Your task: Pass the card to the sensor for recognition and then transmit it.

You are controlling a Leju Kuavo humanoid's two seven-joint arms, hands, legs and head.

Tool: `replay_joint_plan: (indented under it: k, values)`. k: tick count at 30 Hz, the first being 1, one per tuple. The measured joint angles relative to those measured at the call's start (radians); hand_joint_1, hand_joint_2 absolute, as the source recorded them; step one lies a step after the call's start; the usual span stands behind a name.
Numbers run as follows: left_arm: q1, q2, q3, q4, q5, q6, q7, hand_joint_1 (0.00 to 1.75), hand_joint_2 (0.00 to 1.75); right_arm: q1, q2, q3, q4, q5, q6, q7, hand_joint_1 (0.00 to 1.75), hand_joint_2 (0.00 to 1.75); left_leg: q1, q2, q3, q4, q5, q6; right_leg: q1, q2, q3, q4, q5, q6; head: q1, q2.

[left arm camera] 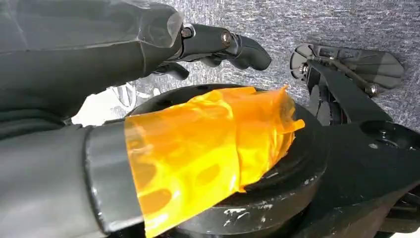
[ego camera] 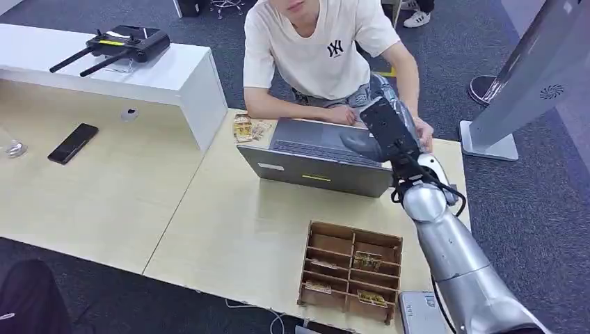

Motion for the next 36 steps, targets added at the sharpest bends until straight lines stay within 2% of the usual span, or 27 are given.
replay_joint_plan:
  k: [5, 13, 23, 36]
  values:
    - [0.0, -0.001, 0.0, 0.0, 0.015, 0.0, -0.003, 0.0, 0.0, 0.043, 0.0, -0.034, -0.04, -0.132, 0.08, -0.021, 0.0, 0.0, 0.0, 0.0, 0.0, 0.0, 0.0, 0.0, 0.0, 0.0, 0.0, 0.0, 0.0, 0.0, 0.0, 0.0]
    - [0.001, -0.004, 0.0, 0.0, 0.045, -0.002, -0.018, 0.0, 0.0, 0.161, -0.004, -0.07, -0.178, -0.317, 0.142, -0.054, 0.0, 0.0, 0.0, 0.0, 0.0, 0.0, 0.0, 0.0, 0.0, 0.0, 0.0, 0.0, 0.0, 0.0, 0.0, 0.0]
    - [0.006, -0.013, 0.002, 0.0, 0.083, -0.008, -0.027, 0.0, 0.0, 0.335, -0.062, -0.081, -0.387, -0.407, 0.141, -0.066, 0.0, 0.0, 0.0, 0.0, 0.0, 0.0, 0.0, 0.0, 0.0, 0.0, 0.0, 0.0, 0.0, 0.0, 0.0, 0.0]
    - [0.013, -0.016, 0.026, 0.0, 0.124, -0.006, -0.031, 0.0, 0.0, 0.553, -0.14, -0.113, -0.586, -0.425, 0.119, -0.062, 0.0, 0.0, 0.0, 0.0, 0.0, 0.0, -0.001, 0.0, 0.0, 0.0, 0.0, -0.001, 0.0, 0.0, 0.0, 0.0]
